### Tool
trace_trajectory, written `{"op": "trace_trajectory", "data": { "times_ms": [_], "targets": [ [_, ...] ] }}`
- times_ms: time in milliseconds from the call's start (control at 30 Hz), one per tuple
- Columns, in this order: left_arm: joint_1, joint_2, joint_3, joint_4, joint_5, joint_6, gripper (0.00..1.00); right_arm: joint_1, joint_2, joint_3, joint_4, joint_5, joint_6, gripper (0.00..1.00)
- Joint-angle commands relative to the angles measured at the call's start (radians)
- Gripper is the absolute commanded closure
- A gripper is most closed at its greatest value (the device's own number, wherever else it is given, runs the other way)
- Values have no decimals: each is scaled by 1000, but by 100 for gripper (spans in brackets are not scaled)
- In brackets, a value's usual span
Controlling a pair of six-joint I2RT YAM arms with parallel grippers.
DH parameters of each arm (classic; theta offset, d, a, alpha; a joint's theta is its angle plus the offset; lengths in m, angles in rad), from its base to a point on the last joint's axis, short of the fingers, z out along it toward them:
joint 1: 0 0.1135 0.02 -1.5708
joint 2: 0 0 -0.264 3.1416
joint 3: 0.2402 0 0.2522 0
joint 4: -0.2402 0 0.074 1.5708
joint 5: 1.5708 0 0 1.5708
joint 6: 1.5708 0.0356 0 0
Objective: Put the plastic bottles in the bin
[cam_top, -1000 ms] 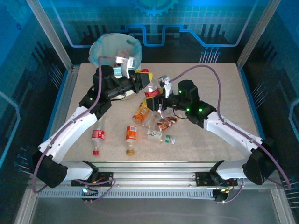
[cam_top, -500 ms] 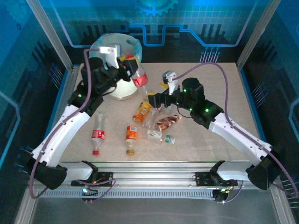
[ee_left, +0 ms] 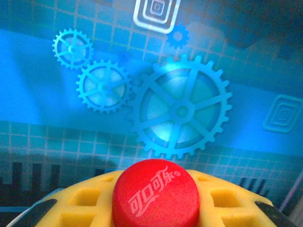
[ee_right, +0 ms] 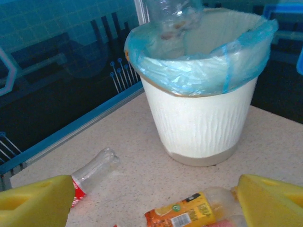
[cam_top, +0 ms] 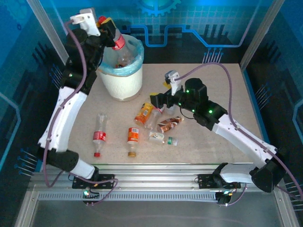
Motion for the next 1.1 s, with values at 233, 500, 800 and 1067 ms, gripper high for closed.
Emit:
{"op": "trace_trajectory", "data": {
  "times_ms": [233,500,800,1067],
  "targets": [
    [49,244,223,-88,-63,133,100,34,357,499,-233,-10,107,10],
    [66,404,370,-249,-107,181,100,31,627,836,-393,-51,189,9],
    [81,412,195,-255,-96,170,98,31,632,764,-391,-79,232,10],
    [136,363,-11,-203,-47,70,83,28,599,682,-383,-56,235,10]
  ]
}}
